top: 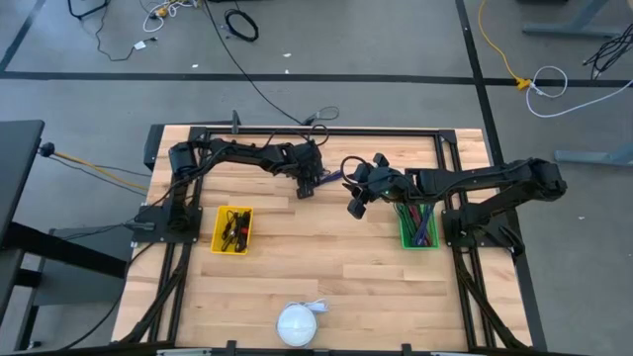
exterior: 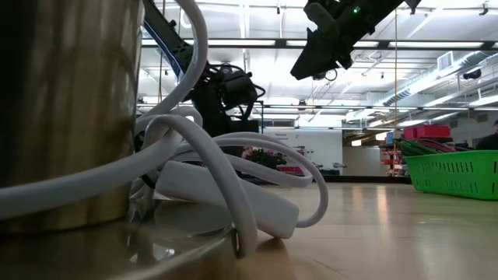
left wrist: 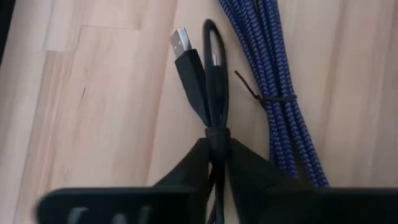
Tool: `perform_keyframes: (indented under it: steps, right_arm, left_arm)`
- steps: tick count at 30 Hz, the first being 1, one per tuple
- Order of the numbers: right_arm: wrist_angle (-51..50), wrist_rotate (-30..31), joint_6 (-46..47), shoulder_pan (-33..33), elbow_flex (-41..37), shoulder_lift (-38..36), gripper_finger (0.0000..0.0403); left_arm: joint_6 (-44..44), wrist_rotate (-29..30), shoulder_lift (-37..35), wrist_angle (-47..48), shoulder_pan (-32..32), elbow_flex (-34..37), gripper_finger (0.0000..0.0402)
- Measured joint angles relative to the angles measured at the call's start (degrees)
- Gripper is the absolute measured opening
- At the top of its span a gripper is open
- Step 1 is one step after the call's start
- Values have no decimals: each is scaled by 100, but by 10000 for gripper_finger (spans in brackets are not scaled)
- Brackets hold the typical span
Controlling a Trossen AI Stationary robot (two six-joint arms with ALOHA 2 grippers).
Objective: Pick & Place USB Port
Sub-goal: Put the black charger cable into the yellow basket
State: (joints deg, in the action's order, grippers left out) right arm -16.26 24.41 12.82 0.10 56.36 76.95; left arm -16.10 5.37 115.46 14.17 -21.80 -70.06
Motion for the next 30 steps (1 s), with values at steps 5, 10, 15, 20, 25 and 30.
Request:
perform_keyframes:
  steps: [5, 10, 15, 20, 25, 30]
  right_arm:
    - [-15, 2, -1, 0, 0, 0, 123]
    - [-25, -1, -1, 0, 0, 0, 123]
    - [-151, 3, 13, 0, 0, 0, 123]
    - [-163, 4, 84, 0, 0, 0, 123]
    - [-269, 2, 158, 0, 0, 0, 123]
    - [-335, 0, 174, 0, -2, 0, 123]
  left_arm:
    - [0, -28, 11, 64, 36, -173, 18]
    - [41, 81, 11, 435, 114, -608, 18]
    - [159, 344, 11, 1180, 253, -1230, 18]
    - [442, -273, -112, 1989, 414, -1672, 18]
    - [694, -230, -778, 1903, 582, -1389, 18]
    - [999, -135, -1890, 1727, 629, -616, 18]
